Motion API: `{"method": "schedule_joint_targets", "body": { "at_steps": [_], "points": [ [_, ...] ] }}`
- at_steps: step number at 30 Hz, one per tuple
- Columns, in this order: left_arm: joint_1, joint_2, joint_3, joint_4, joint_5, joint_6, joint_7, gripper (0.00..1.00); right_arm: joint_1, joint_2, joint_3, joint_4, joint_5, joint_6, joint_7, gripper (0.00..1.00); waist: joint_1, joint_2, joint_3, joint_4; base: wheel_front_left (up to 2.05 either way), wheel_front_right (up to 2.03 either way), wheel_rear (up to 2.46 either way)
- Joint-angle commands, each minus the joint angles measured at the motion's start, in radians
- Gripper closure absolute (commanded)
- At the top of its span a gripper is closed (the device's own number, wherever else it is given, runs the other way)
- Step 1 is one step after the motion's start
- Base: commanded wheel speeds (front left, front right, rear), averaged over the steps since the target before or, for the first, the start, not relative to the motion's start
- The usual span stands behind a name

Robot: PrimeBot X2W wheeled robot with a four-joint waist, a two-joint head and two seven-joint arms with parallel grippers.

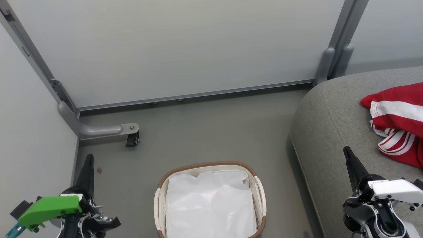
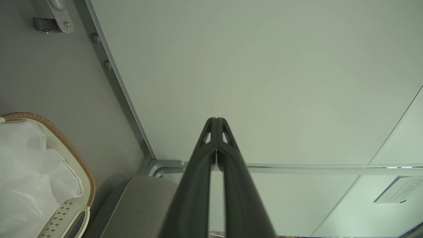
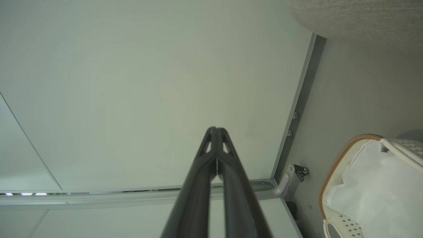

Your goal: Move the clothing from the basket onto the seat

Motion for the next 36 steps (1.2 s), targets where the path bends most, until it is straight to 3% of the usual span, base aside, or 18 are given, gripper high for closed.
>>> {"method": "schedule_joint_targets", "body": {
  "at_steps": [1,36],
  "points": [
    [-0.011,0.007,0.002,-0.001,-0.004,-0.006,0.004,1.0,0.011,-0.006,-0.002,-0.003,0.003,0.0,0.001,1.0,0.0,0.0,0.0,0.0,0.0,0.0,0.0],
    [-0.01,0.007,0.002,-0.001,-0.004,-0.006,0.004,1.0,0.011,-0.006,-0.002,-0.003,0.003,0.0,0.001,1.0,0.0,0.0,0.0,0.0,0.0,0.0,0.0]
  ]
}}
